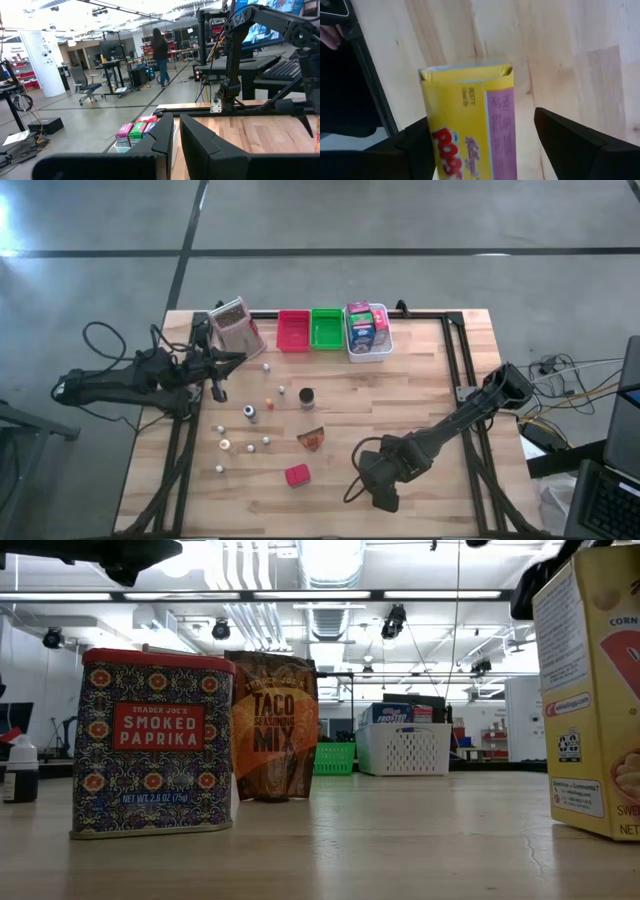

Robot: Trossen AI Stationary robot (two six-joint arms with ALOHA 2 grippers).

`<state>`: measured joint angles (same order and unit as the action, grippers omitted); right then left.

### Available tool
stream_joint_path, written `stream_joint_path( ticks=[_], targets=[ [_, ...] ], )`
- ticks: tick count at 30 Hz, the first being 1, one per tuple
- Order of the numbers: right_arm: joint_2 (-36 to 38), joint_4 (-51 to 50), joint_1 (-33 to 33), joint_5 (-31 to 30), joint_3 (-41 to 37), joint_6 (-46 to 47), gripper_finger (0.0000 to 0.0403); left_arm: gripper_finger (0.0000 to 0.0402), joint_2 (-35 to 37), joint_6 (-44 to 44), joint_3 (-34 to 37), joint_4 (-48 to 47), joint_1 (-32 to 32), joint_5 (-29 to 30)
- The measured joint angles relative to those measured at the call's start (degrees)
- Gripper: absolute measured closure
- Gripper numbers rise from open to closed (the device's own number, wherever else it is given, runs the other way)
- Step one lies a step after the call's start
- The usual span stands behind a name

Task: Pick & Place Kitchen Items
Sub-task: Put the yellow cereal box into the white bin

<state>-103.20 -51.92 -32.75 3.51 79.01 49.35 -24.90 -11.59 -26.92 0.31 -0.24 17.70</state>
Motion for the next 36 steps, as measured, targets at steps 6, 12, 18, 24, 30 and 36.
stream_joint_path(
  ticks=[6,12,18,24,30,36],
  targets=[
    [0.0,2.2,0.0,-0.1,-1.4,0.2,0.0093,0.0362,0.0,0.0,0.0,0.0,0.0,0.0],
    [0.0,5.8,0.0,-0.5,-3.7,0.2,0.0087,0.0362,0.0,0.0,0.0,0.0,0.0,0.0],
    [0.0,6.2,0.0,-0.5,-4.3,0.2,0.0099,0.0362,0.0,0.0,0.0,0.0,0.0,0.0],
    [0.0,6.2,0.0,-0.5,-4.4,0.0,0.0121,0.0362,0.0,0.0,0.0,0.0,0.0,0.0],
    [0.0,6.3,0.0,-0.5,-4.4,0.0,0.014,0.0362,0.0,0.0,0.0,0.0,0.0,0.0],
    [0.0,6.3,0.0,-0.5,-4.4,0.0,0.0157,0.0362,0.0,0.0,0.0,0.0,0.0,0.0]
  ],
)
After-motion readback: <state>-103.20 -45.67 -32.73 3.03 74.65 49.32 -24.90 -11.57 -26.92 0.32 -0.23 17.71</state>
